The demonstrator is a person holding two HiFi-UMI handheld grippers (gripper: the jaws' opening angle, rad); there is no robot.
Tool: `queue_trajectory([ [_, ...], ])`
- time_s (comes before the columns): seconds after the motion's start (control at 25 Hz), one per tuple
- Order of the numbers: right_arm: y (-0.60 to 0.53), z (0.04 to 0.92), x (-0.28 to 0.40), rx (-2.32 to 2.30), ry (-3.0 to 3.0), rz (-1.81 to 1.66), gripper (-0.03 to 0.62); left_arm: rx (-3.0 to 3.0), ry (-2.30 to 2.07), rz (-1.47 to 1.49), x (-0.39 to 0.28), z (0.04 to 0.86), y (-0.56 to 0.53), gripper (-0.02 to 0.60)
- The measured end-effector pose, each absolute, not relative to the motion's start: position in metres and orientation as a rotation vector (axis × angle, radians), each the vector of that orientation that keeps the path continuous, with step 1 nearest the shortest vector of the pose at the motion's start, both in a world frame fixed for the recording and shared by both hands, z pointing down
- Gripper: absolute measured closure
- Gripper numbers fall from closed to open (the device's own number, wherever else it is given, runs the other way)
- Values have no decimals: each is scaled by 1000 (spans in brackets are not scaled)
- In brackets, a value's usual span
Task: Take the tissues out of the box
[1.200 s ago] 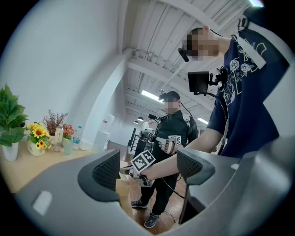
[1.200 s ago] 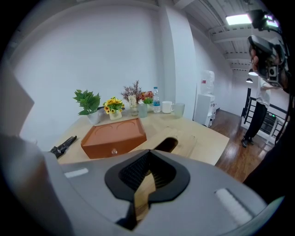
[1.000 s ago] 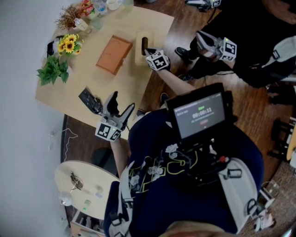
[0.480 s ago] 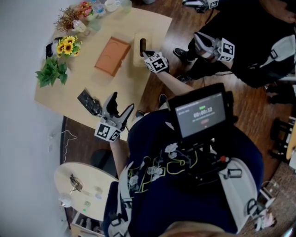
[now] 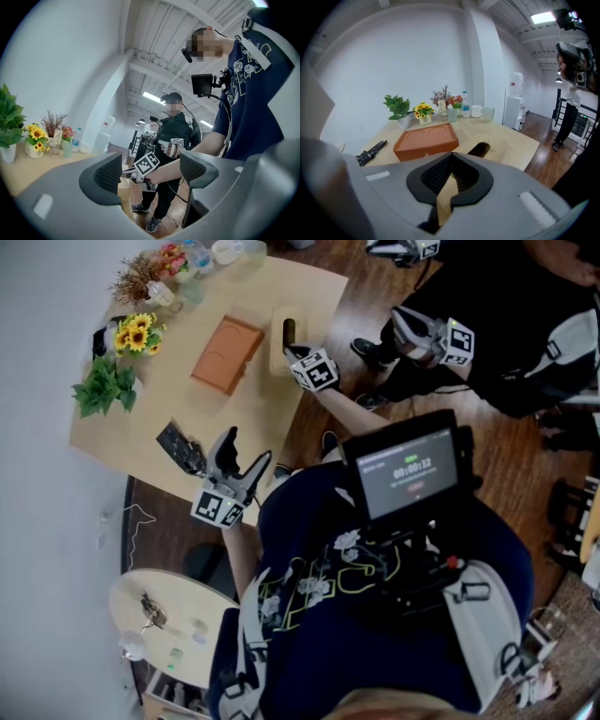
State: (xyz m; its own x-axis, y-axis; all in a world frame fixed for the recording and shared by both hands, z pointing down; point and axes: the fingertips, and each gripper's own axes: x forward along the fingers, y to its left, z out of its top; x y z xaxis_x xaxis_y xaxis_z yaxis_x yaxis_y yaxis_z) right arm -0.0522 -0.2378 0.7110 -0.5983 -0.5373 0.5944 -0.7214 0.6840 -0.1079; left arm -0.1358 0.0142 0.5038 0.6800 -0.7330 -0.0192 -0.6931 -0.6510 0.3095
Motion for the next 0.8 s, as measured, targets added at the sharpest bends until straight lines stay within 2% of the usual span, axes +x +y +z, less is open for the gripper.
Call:
queue_trajectory([
  [0.8,-224,683,-70,901,-2462,472,594,2590,-1133,-202,-143,520,16,209],
])
